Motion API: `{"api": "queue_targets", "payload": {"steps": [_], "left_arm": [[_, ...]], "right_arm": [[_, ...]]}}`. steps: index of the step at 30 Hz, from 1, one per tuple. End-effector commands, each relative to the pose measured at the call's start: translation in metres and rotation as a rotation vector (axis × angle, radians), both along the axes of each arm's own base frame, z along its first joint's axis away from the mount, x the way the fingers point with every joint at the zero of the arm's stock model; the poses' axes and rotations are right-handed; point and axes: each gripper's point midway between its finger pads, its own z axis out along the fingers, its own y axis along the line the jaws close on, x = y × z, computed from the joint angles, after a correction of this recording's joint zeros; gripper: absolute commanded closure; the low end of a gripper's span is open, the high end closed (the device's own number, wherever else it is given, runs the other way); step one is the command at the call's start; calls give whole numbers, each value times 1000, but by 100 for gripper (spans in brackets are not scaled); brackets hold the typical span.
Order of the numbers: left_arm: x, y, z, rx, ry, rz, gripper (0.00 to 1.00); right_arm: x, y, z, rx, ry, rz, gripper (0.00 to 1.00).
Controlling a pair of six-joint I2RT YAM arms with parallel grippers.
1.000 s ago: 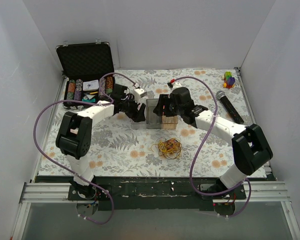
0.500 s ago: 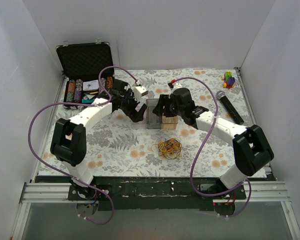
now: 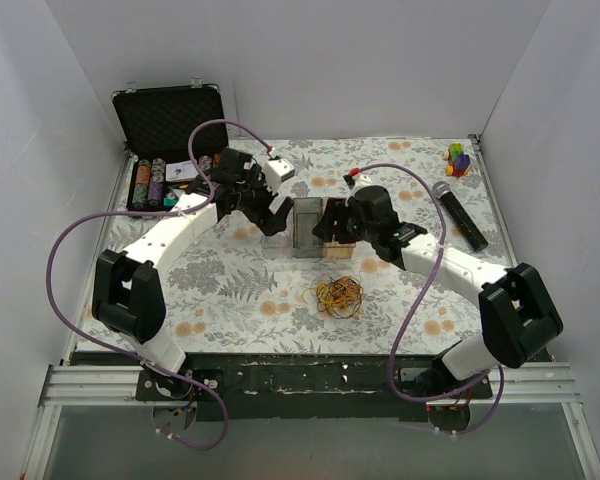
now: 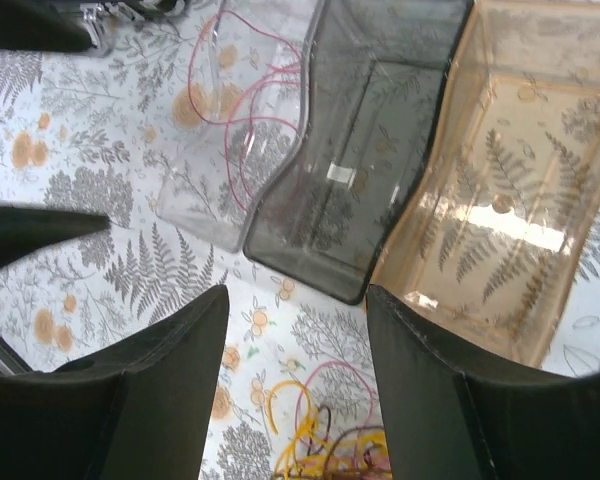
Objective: Untangle the cables
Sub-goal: Place the cable in the bin, then untie the cable.
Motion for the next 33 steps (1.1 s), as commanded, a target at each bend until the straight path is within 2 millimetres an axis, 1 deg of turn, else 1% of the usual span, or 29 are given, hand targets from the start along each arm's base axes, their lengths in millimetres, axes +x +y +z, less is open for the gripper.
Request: {"api": "queue_targets", "payload": {"steps": [1,2,4,5,7,8,9,10,11,13,15,17,18,20,21,24,25,27,30,31,33], "left_arm": [[-2,-12,55,-90,-64,-30,2],[-4,-13,58,-94,-59,-35,2],[-14,-17,59,-107,-40,-78,7],[-22,-21,61,-116,-41,-110,9],[-45,-31,55,-118,-41,-200,12],[-57,-37,48,-108,-38,-246,12],[-71,-44,41,-102,-35,-299,14],[-87,-50,29,-94,-15,-344,14],[-100,-56,21,-90,-8,-390,15],[-124,-70,10,-84,-6,-480,16],[-147,-84,-3,-72,-10,-572,24],[-161,-93,-16,-47,-31,-650,34],[-167,-96,-24,-28,-44,-685,38],[-168,-102,-37,15,-102,-749,39],[-165,-104,-40,29,-139,-772,40],[-152,-109,-43,56,-298,-840,42],[-148,-111,-41,60,-352,-866,42],[-147,-114,-42,67,-434,-939,43],[-144,-120,-46,74,-469,-989,45],[-141,-124,-46,74,-478,-990,46],[-136,-127,-53,91,-476,-995,52]], "right_arm": [[-9,-14,14,23,-48,-24,35],[-14,-18,13,24,-46,-27,35],[-23,-26,12,22,-47,-33,35],[-28,-30,12,23,-50,-39,35],[-39,-40,17,39,-61,-53,35],[-44,-43,19,50,-68,-58,35],[-50,-48,16,51,-63,-60,35],[-56,-53,15,52,-62,-67,35],[-61,-57,14,58,-56,-74,35],[-72,-64,12,65,-56,-78,36],[-79,-76,4,54,-49,-112,37],[-86,-79,2,70,-47,-112,37],[-92,-83,-6,59,-22,-116,38],[-100,-86,-11,69,-8,-114,38],[-103,-87,-14,73,-6,-112,39],[-108,-90,-20,86,0,-119,40],[-113,-86,-22,98,13,-93,41],[-115,-86,-25,96,20,-85,42],[-117,-85,-31,88,39,-76,43],[-114,-82,-26,105,18,-69,44],[-114,-80,-27,111,17,-61,44]]}}
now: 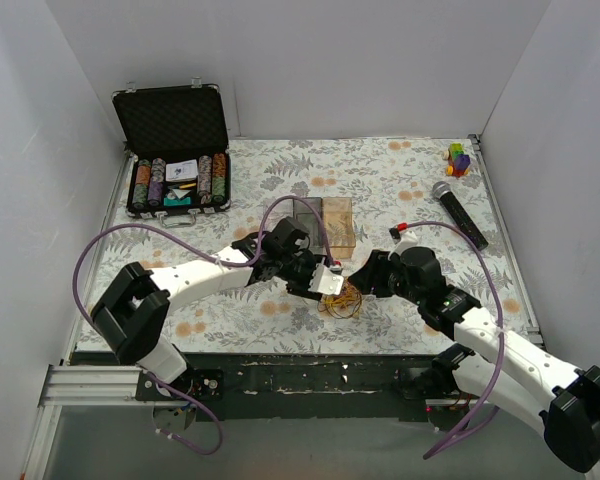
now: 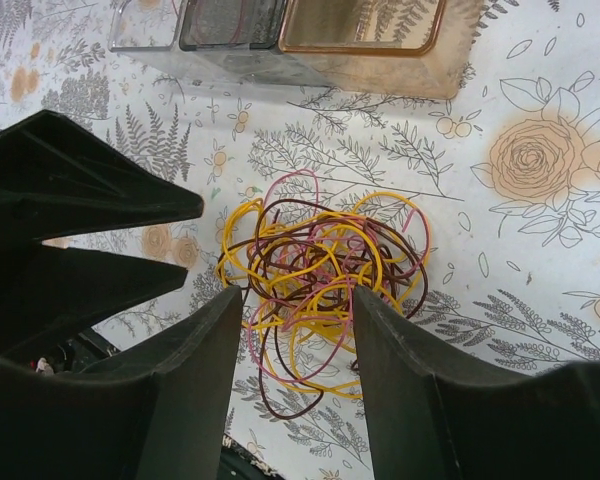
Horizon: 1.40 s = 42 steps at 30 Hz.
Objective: Untangle the cables
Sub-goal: Untie the cable.
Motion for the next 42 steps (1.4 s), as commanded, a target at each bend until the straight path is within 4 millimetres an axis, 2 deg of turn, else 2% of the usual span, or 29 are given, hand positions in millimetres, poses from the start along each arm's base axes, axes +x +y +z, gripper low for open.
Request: {"api": "queue_targets", "payload": {"steps": [1,2,9,12,16,20,27,32,38,42], "left_arm": [[19,-18,4,-35,-124,-78,55],[20,-20,2,-34,-132,-82,59],[21,-21,-12,-3,-129,-118,63],[26,-23,-11,-4,-146,-107,68],[29,-27,-9,-16,-158,-109,81],[31,-28,-5,-22,-165,-102,100],[27,-27,23,-55,-153,-68,100],[16,-24,52,-107,-120,-29,100],[-3,-21,88,-181,-114,-17,100],[-7,-20,106,-217,-123,-1,100]], "right_arm": [[4,7,7,45,-26,17,45],[4,8,7,46,-25,20,45],[2,8,2,38,-18,30,46],[1,8,1,39,-16,33,46],[0,9,-2,40,-10,41,46],[-1,10,-6,36,3,49,47],[-2,20,-14,66,34,76,47],[-6,29,-34,52,95,95,49],[-18,30,-58,-7,133,102,50],[-24,29,-74,-54,165,95,57]]}}
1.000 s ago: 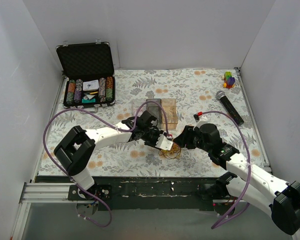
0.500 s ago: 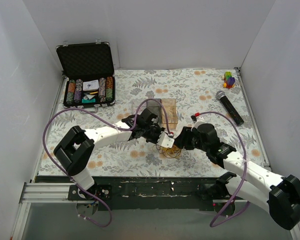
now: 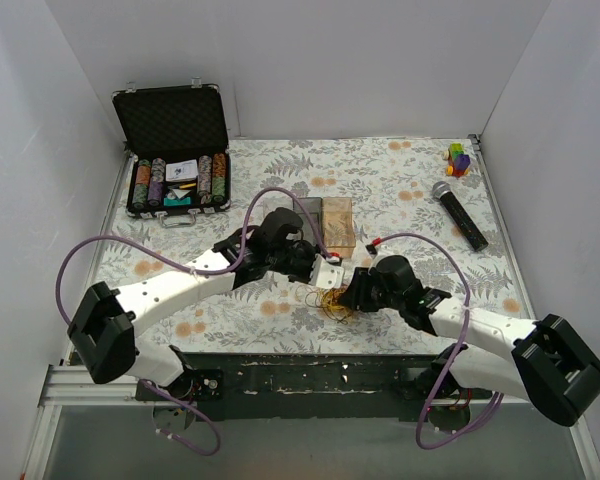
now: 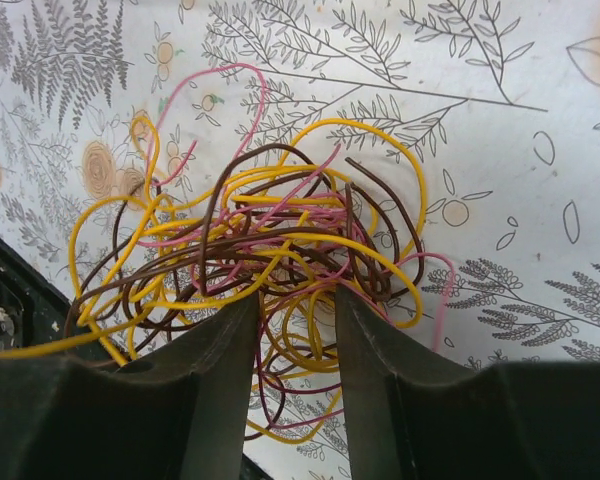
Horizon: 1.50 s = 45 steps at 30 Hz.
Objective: Untangle the cables
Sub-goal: Untie the cable.
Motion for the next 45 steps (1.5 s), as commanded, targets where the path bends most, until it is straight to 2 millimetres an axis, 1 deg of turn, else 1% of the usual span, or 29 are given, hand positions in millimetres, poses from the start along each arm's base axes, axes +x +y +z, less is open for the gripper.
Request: {"api": "queue_targets", "payload": {"steps": [1,3,4,6,7,10,13,15,16,17,21,22,23,24,25,26,28,29,30,31,32,34,37,38,40,43,45], "left_arm": [[-9,-4,43,-88,-8,6,100],[-7,-4,57,-114,-21,22,100],[-5,-4,66,-133,-32,34,100],[-1,-3,90,-174,-67,66,100],[3,-2,105,-202,-96,82,100],[20,2,163,-337,-224,176,100],[44,14,229,-504,-354,332,100],[50,24,268,-610,-403,398,100],[51,29,294,-688,-436,426,100],[51,34,310,-741,-447,447,100],[45,59,394,-987,-494,525,100],[44,62,410,-1023,-500,528,100],[46,71,429,-1070,-504,570,100],[46,76,445,-1103,-510,589,99],[42,82,465,-1159,-492,595,99],[41,84,477,-1181,-488,596,98],[31,96,511,-1257,-508,587,98],[29,98,522,-1282,-515,581,98],[23,106,538,-1321,-529,577,98],[20,109,549,-1348,-537,575,98],[13,120,567,-1396,-554,573,98],[5,131,590,-1459,-586,569,98],[-4,140,611,-1516,-644,546,96],[-10,146,620,-1538,-699,540,96],[-15,150,629,-1567,-758,528,95],[-27,164,643,-1632,-873,520,94],[-33,169,650,-1659,-944,515,94]], "right_arm": [[-1,0,-13,-43,-3,-17,60],[-6,-4,-22,-88,16,-22,67],[-3,-9,-27,-121,10,-45,69],[-6,-14,-34,-154,22,-55,70],[-8,-16,-37,-164,26,-59,70],[-11,-20,-42,-175,33,-76,68],[-13,-23,-46,-189,34,-86,67],[-14,-23,-47,-196,32,-87,67],[-14,-23,-47,-200,33,-87,67],[-16,-23,-49,-207,34,-84,67],[-18,-26,-52,-229,38,-90,66],[-19,-26,-53,-234,37,-88,66],[-20,-27,-54,-238,38,-91,66],[-21,-27,-54,-241,39,-92,66],[-21,-28,-55,-244,38,-97,66],[-21,-28,-55,-245,41,-99,66],[-22,-28,-55,-245,38,-99,66],[-23,-30,-56,-250,40,-103,65],[-23,-29,-56,-248,41,-102,65],[-24,-30,-57,-252,43,-102,65],[-24,-29,-57,-250,43,-102,64],[-26,-30,-59,-257,46,-102,64],[-26,-31,-59,-263,46,-104,63],[-26,-32,-59,-266,47,-105,62],[-26,-32,-58,-264,44,-105,62],[-26,-32,-59,-264,44,-110,61],[-27,-32,-59,-266,46,-108,60]]}}
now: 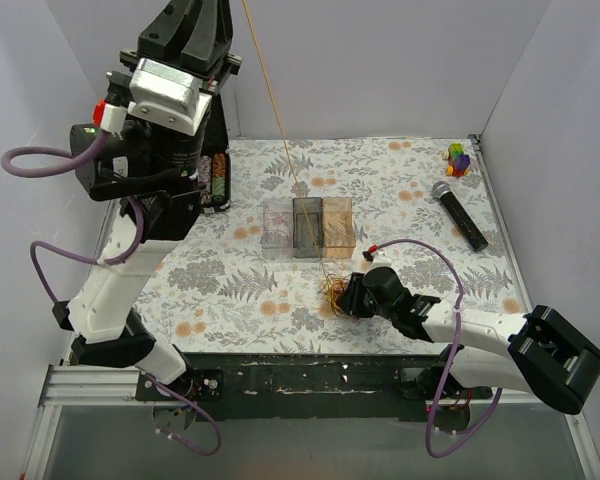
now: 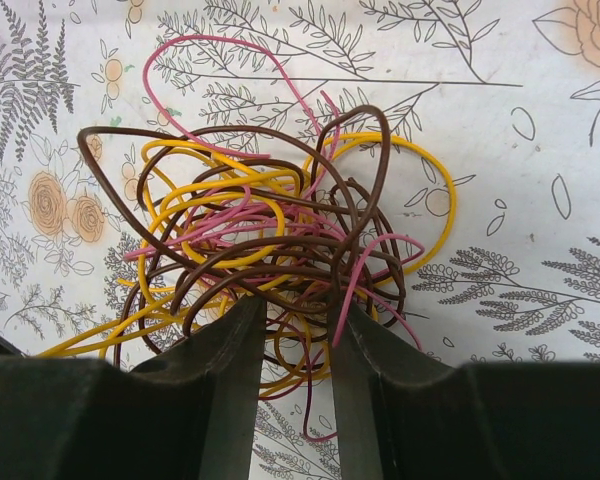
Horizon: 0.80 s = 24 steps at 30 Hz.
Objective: Untangle the cables
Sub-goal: Untie the cable.
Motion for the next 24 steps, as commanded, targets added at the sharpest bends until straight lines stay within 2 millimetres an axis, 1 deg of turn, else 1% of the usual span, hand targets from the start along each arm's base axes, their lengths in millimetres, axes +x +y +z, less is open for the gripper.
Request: {"api": "queue_targets", "payload": {"steps": [1,4,9,10,11,13,14,15,17,18,19,20,21,22,23,24], "left_arm": [[-24,31,27,-104,-180,136,94],[-41,36,39,-112,-299,191,92],[-83,59,57,-152,-507,311,91],[-88,61,58,-156,-526,318,91],[-90,63,59,-153,-532,328,91],[-82,65,56,-153,-474,308,92],[-74,65,52,-143,-412,286,92],[-60,59,45,-115,-333,256,92],[-27,34,15,-9,-159,182,93],[-16,18,-3,56,-94,144,94],[-7,6,-26,132,-20,103,96],[4,-3,-51,181,64,81,97],[14,-19,-83,250,127,48,98],[18,-36,-114,339,174,-1,99],[22,-46,-143,398,234,-35,100],[27,-58,-178,475,298,-62,100]], "right_arm": [[-24,-35,-39,-161,97,-10,61],[-25,-38,-41,-168,102,-16,60],[-28,-51,-48,-209,124,-64,61],[-27,-53,-47,-217,118,-78,61],[-29,-60,-49,-245,131,-89,61],[-26,-63,-43,-263,118,-112,59],[-23,-62,-38,-258,102,-107,56],[-19,-60,-30,-247,81,-107,55],[-10,-54,-9,-216,20,-98,52],[-5,-49,2,-193,-11,-95,51],[1,-45,14,-174,-46,-89,51],[5,-41,27,-152,-83,-80,51],[9,-37,37,-135,-107,-74,51],[11,-35,46,-128,-126,-69,51],[14,-34,53,-121,-141,-70,52],[15,-33,57,-124,-145,-63,53]]}}
